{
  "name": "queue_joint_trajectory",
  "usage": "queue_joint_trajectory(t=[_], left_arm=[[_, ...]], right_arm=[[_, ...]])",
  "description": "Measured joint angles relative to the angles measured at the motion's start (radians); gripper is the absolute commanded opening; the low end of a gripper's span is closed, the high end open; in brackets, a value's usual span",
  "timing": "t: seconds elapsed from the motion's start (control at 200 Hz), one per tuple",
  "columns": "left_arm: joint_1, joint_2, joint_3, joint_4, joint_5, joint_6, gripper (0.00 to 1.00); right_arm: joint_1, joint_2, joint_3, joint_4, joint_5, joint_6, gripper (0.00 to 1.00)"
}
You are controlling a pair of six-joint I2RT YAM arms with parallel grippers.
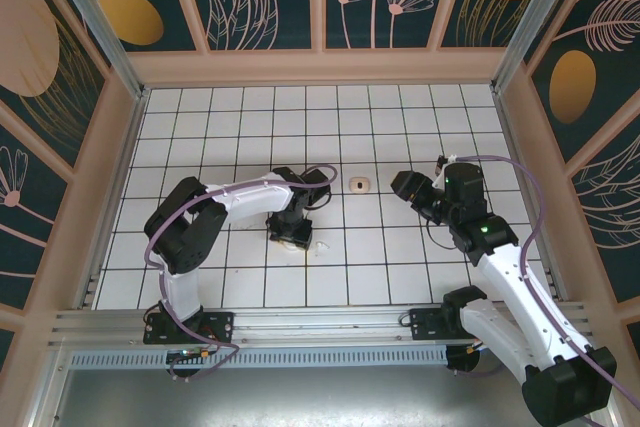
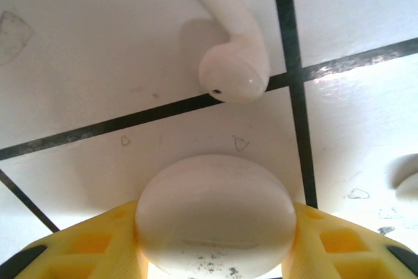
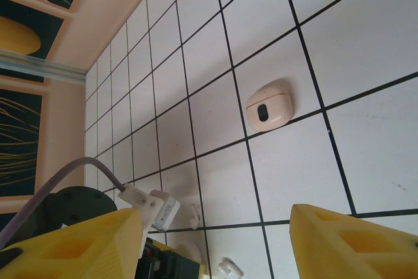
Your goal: Insert the wireless bluetooth earbuds into the charging case
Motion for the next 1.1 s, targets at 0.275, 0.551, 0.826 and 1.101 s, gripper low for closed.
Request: queue_joint_trajectory(t=[0.275,0.551,0.826,1.101], left_arm=[[0.0,-0.072,-0.025,0.062,-0.035,0.022,0.37],[0.0,-0.446,-0.172,0.404,0.027,0.238,0.38],[0.0,-0.697,-0.446,0.798,0.116,0.582,0.38],[0.0,-0.667,-0.452,0.884,0.179,0.79,0.38]], right_arm=[[0.0,0.002,0.0,0.004,-0.039,-0.013,0.59],[0.008,0.116,0.051,0.031,-0.163,-0.106,0.47],[0.08,0.196,0.136,0.064,-0.304,-0.208,0.42],[0.236,0.233,0.164,0.121,-0.355,-0.248,0.43]])
